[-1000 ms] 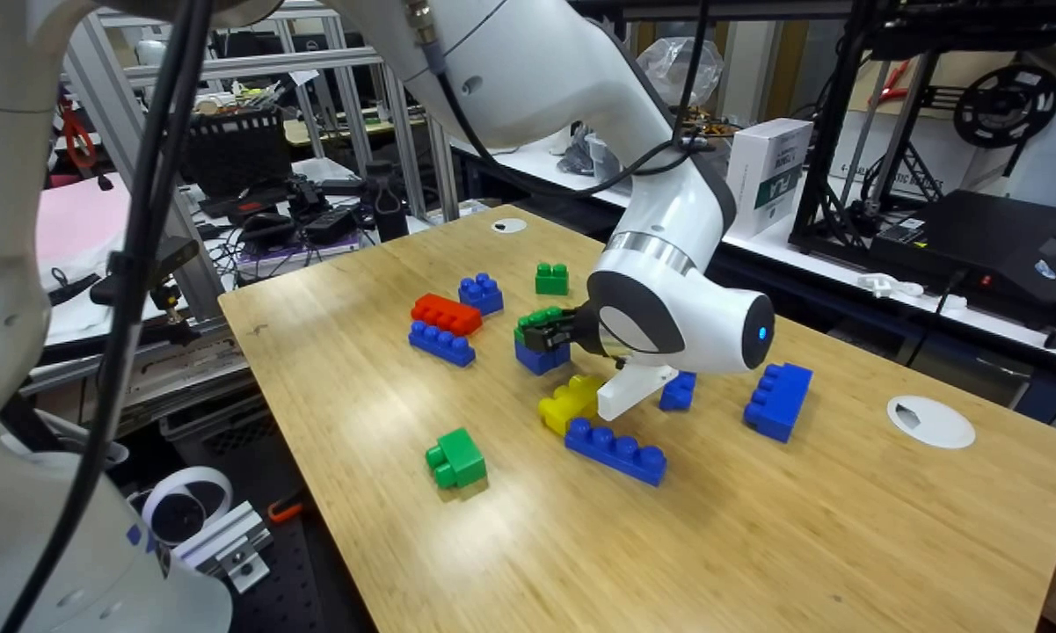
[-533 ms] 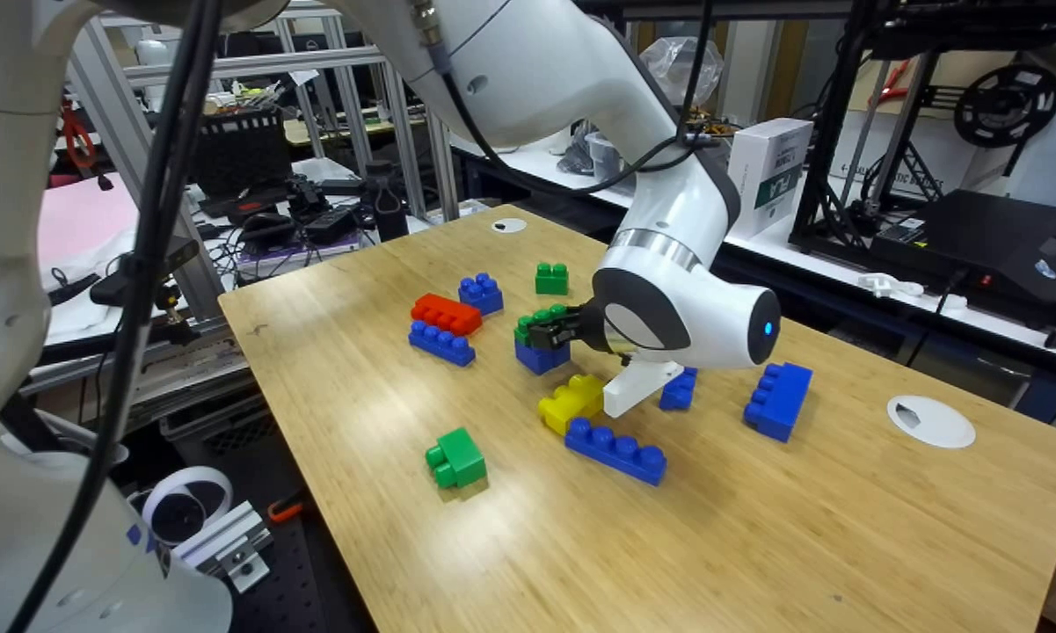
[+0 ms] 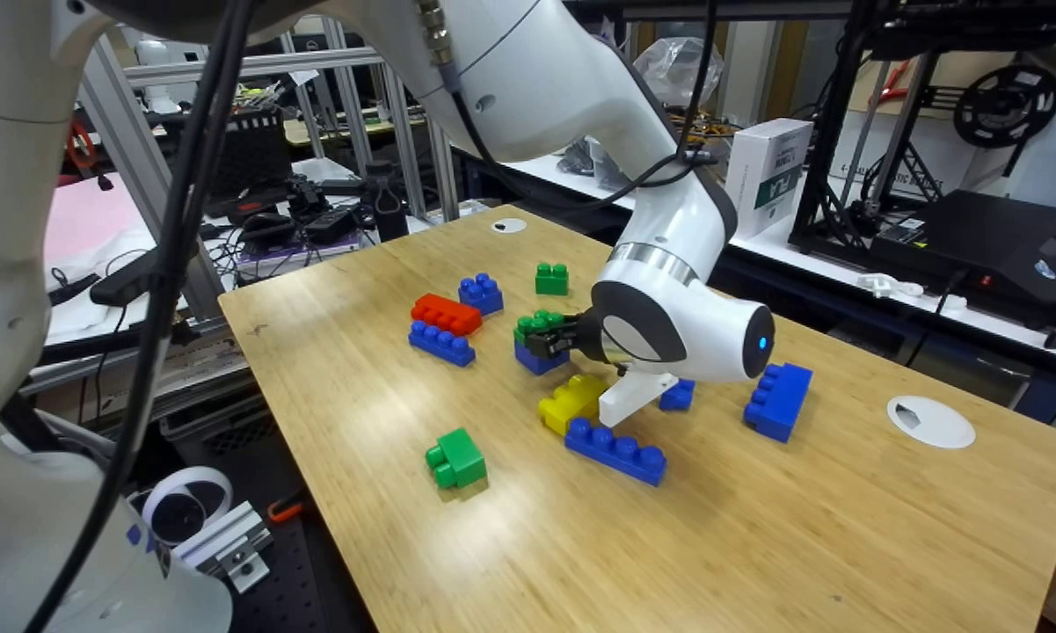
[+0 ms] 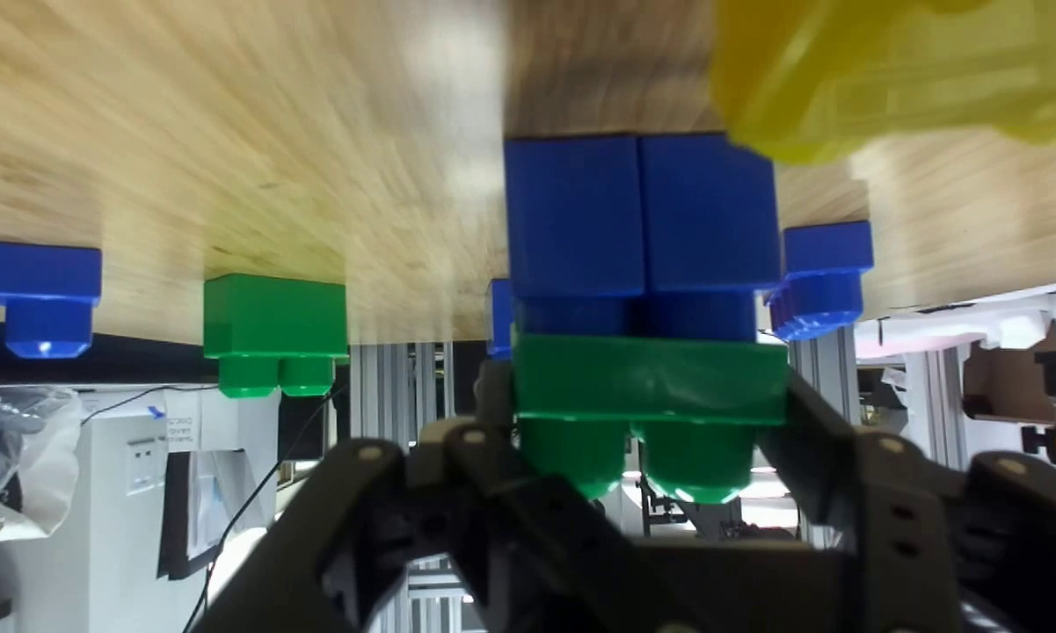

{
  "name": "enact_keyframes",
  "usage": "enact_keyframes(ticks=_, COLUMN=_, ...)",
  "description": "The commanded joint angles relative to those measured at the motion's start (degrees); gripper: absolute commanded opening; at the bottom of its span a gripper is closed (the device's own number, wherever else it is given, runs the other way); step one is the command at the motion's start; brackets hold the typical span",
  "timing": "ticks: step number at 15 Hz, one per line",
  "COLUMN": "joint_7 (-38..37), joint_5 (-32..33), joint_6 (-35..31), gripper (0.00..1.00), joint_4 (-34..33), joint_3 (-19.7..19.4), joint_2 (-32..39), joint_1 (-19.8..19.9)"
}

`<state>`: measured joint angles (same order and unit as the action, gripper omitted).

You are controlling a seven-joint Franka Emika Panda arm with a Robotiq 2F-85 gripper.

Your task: Turn the blue legos with the green legos on the top anti clockwise then put the green legos on top of the same legos

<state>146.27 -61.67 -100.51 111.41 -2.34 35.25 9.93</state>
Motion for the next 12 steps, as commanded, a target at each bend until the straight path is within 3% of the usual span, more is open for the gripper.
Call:
enact_keyframes(ticks=1, joint_7=1.41, joint_5=-0.18, joint_6=1.36, gripper=0.45, joint_4=-1.39, joint_3=0.16, joint_2=1.49, joint_1=0.52)
enact_keyframes(ticks=12, joint_7=1.72, joint_5=-0.16, joint_6=1.54, gripper=0.45, joint_4=-1.7, joint_3=0.1, joint_2=2.11, joint_1=0.57)
